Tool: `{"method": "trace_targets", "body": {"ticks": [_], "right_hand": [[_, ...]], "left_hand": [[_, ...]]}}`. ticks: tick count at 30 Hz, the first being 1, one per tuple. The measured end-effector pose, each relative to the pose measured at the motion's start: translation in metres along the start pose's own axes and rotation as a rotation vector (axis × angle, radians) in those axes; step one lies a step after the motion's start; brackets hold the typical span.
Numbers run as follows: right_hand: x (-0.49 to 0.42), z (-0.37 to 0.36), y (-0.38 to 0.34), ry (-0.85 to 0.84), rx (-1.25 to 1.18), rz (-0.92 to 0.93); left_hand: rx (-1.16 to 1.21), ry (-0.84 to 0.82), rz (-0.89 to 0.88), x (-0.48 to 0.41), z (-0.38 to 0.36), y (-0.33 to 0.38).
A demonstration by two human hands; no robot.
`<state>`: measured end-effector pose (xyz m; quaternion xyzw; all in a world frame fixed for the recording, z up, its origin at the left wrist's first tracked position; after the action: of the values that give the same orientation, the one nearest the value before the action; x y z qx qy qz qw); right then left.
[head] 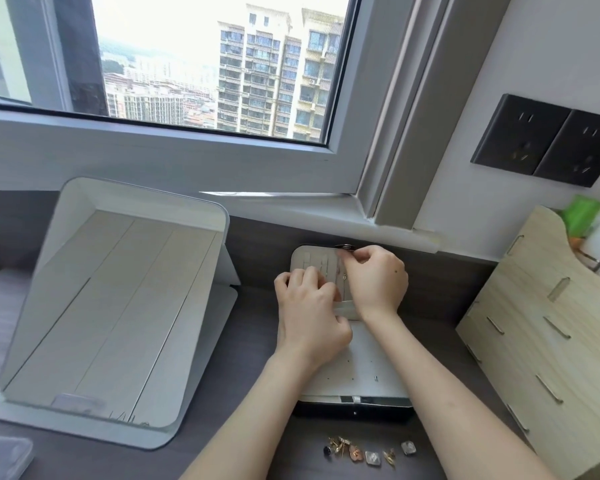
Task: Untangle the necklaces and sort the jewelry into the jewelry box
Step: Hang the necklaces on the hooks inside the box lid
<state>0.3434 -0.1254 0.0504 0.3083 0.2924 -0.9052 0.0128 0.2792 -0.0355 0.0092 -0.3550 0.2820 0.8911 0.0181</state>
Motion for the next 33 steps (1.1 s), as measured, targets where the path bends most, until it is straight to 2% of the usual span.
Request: {"method": "trace_targets", "body": {"ticks": [3,6,8,14,19,28,33], "right_hand": [[-0.006,-0.002,0.005,-0.120,-0.068,-0.201],[-0.007,-0.003,0.006,-0.224,-0.279,-0.412],[-0.006,-0.001,0.005,-0.244,-0.310,-0.447],[0.002,0.003,0.005,-0.232,-0.233,-0.384],[0.011,0.005,0.003,-0.326,-0.187,-0.261],[0.011,0.033,-0.006,-0.320,0.254,0.047],[0.014,0.039,0.000,-0.336,0.272,0.086]], "left_hand": [[0.004,-0.006,-0.001,0.000,0.000,0.000],[0.005,-0.012,-0.003,-0.001,0.000,0.001],[0.003,-0.013,-0.002,-0.001,0.000,0.000],[-0.002,-0.006,-0.008,0.000,0.000,0.000],[0.003,0.001,-0.014,-0.001,0.001,0.001],[0.010,-0.009,0.001,-0.001,0.002,0.001],[-0.001,-0.027,0.004,-0.001,0.000,0.000]]}}
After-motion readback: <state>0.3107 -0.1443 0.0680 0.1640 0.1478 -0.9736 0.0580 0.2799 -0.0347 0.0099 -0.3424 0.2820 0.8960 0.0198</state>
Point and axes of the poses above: each hand's wrist, its own x-axis away from the middle knuckle, its own z-axis out of the back of the hand, y = z × x, the point moved 3 cm from there along -x, towards the middle knuckle, and after that the axes turned 9 degrees about x, right-handed, at the moved point
